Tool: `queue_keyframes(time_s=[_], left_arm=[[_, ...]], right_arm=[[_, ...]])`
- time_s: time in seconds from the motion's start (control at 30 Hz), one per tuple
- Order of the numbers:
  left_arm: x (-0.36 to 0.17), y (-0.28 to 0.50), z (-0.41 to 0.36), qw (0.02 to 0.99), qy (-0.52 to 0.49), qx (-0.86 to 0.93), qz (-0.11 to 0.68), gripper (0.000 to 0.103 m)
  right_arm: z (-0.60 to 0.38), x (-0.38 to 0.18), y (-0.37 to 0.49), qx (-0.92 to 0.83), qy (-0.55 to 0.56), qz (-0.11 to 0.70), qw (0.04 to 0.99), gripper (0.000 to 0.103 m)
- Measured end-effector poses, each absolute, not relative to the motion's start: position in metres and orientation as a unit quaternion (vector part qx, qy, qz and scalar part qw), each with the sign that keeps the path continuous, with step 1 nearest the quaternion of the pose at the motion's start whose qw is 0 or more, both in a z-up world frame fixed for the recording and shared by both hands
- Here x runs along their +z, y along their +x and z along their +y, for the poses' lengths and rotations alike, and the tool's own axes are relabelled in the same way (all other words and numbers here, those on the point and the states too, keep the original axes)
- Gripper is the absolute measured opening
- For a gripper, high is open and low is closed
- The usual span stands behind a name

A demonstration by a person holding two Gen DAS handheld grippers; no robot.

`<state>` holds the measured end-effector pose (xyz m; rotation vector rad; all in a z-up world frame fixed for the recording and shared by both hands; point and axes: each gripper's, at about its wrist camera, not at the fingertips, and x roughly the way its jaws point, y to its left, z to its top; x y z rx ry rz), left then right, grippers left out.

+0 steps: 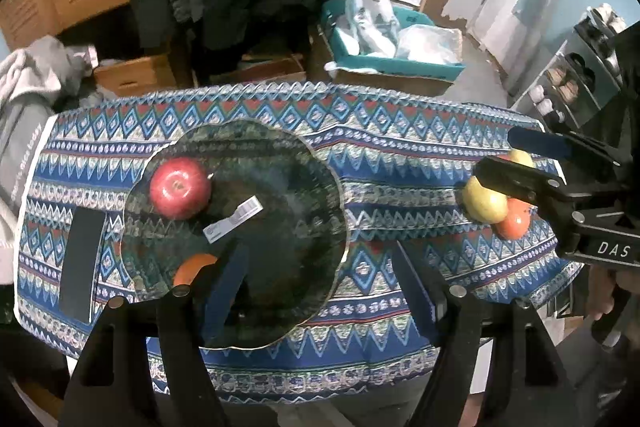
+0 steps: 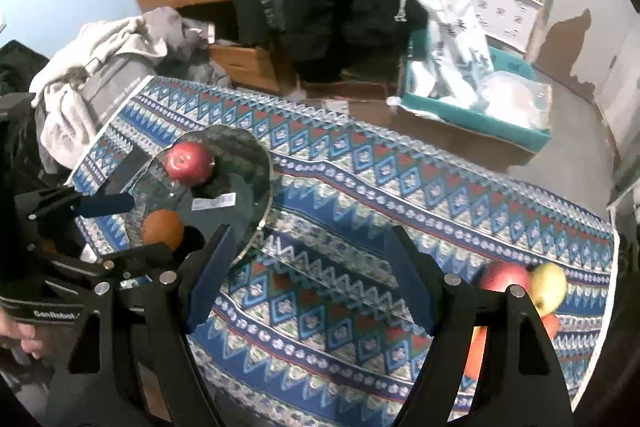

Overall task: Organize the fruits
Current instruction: 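Move both empty tools back to the fruit pile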

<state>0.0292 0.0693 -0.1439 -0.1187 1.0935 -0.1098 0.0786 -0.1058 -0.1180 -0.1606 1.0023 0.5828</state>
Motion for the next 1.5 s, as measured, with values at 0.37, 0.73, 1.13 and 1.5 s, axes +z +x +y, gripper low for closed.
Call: queue_keyframes(time_s=[0.37,0.73,1.13,1.5], left_arm=[[-0.122,0.030,0.029,0.862,-0.016,-0.072,0.501,0.080],[-0.124,0.039,-0.019,0.855,0.012,-0.099,0.509,0.084],[-0.147,0.053,-0.061,0.842,0.051,-0.125,0.522,0.085],[-0.187,0.064,-0.084,0.821,0.074,-0.143,0.547,0.085]], right_arm=[[-0.165,-0.104,0.073,0.242,-0.061,0.461,0.852,0.081],[-0.229,-0.120,0.080,0.189,-0.050,0.482,0.854,0.082],[-0.273,-0.166,0.087,0.151,-0.040,0.531,0.833,0.082],[-0.289,-0.223,0.091,0.136,-0.039,0.586,0.798,0.082]])
